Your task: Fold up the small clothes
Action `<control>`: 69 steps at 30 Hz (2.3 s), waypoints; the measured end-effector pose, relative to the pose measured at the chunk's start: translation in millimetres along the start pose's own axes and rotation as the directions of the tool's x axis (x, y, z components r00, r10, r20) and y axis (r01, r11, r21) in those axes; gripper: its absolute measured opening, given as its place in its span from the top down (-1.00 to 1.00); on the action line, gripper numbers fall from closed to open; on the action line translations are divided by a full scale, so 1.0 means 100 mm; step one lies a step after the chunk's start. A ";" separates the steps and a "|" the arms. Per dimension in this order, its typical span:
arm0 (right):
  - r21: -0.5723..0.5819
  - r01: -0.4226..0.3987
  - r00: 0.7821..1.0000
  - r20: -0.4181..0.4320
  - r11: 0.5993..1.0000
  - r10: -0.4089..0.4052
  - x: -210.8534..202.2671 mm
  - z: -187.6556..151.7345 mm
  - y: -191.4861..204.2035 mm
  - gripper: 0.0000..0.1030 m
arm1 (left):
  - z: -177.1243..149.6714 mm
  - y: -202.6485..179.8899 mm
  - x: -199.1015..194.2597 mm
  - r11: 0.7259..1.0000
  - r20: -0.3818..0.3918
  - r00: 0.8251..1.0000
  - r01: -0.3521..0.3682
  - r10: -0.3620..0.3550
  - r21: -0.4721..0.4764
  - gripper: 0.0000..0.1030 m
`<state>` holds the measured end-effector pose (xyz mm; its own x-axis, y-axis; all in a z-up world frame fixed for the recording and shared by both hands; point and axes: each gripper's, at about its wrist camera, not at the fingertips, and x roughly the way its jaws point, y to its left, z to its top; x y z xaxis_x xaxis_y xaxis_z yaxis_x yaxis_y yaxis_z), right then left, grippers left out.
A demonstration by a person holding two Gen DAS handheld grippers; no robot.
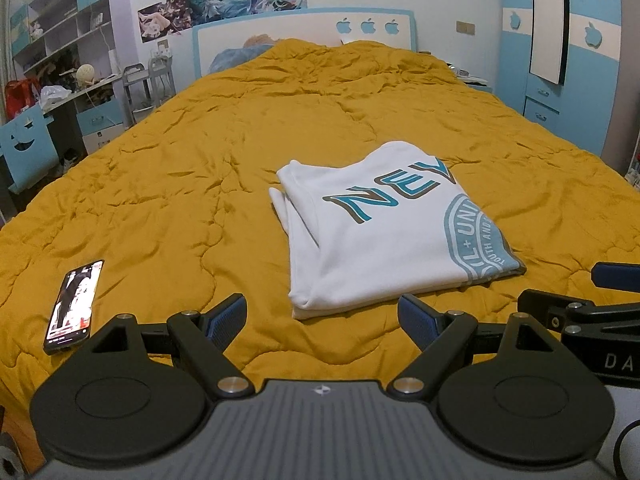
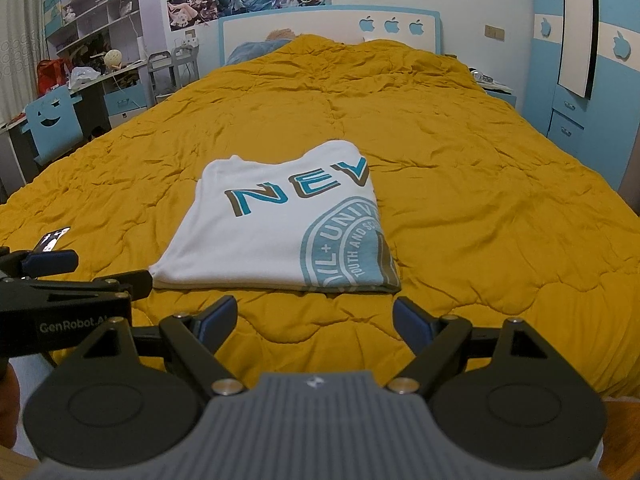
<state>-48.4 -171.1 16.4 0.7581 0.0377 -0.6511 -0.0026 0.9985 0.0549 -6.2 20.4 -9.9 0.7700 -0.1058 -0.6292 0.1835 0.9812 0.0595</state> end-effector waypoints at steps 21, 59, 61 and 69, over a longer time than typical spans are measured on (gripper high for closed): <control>-0.002 0.006 1.000 0.027 1.000 -0.006 -0.03 0.01 -0.02 -0.52 | 0.03 0.03 -0.02 1.000 0.030 1.000 -0.002 0.002 0.018 -0.94; 0.007 0.021 0.997 0.074 1.000 -0.021 -0.10 0.01 -0.05 -0.46 | 0.06 0.05 -0.10 1.000 0.103 0.995 -0.013 0.010 0.029 -0.94; 0.008 0.021 0.997 0.074 1.000 -0.021 -0.10 0.01 -0.04 -0.46 | 0.06 0.05 -0.10 1.000 0.103 0.995 -0.012 0.009 0.029 -0.93; 0.008 0.021 0.997 0.074 1.000 -0.021 -0.09 0.01 -0.04 -0.46 | 0.06 0.05 -0.10 0.999 0.103 0.995 -0.012 0.009 0.030 -0.94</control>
<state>-55.0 -175.8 22.6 0.8044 0.0134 -0.5939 0.0184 0.9987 0.0475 -9.0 25.2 1.2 0.8305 -0.1136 -0.5453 0.1926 0.9771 0.0899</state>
